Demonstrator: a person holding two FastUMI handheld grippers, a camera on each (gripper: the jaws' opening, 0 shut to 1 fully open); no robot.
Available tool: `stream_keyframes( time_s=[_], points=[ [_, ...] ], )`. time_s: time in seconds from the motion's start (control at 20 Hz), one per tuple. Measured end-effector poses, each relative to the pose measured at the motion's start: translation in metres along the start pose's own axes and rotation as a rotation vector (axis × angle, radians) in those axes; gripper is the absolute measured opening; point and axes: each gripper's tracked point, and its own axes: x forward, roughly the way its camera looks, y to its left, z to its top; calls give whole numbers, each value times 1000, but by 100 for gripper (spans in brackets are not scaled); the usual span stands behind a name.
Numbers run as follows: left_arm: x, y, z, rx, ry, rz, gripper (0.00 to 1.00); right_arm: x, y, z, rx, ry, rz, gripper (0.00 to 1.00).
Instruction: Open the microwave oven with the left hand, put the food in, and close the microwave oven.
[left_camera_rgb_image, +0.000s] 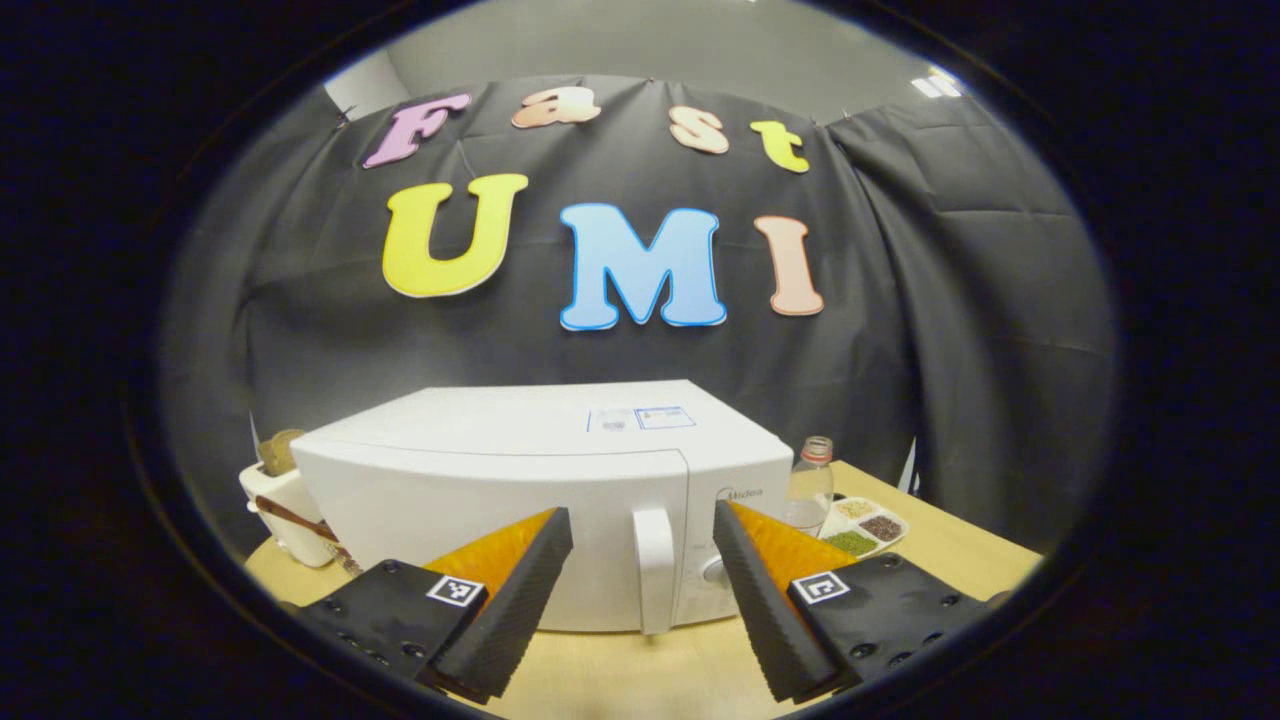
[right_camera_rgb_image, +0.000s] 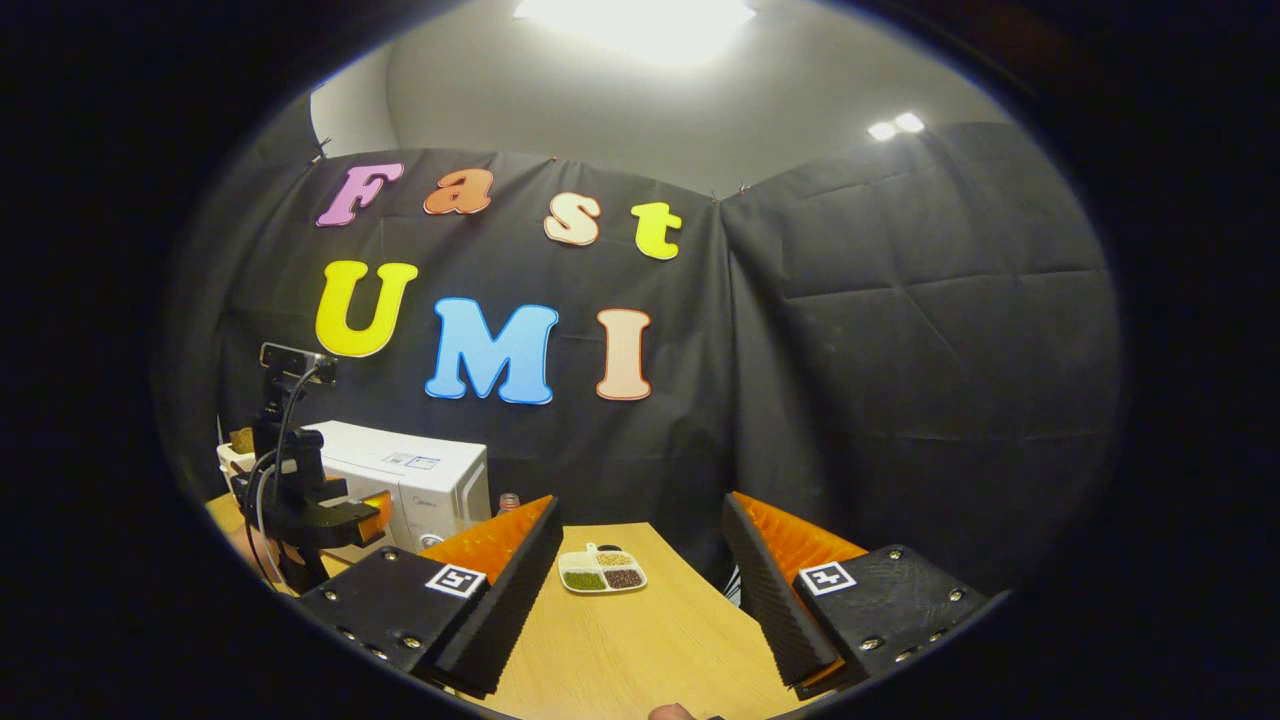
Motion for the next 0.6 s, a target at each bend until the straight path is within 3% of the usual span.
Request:
stream_keyframes(
  time_s=[0.1, 0.3, 0.4, 0.5, 0.55, 0.6],
  points=[
    [12, -2, -14, 2, 32, 4, 98, 0, -4, -1, -1, 7, -11, 98],
    [27, -5, -43, 5, 108, 13, 96, -2, -11, -4, -19, 16, -20, 98],
    [32, -7, -53, 1, 133, 22, 85, -3, -15, -4, -31, 11, -20, 98],
    [35, -8, -60, 9, 152, 32, 67, -4, -13, -8, -40, 23, -8, 98],
    [39, -8, -61, 16, 154, 39, 42, -4, -15, -9, -43, 27, -6, 98],
    [36, -8, -60, 29, 152, 50, 38, -3, -16, -9, -44, 29, -6, 98]
  ],
)
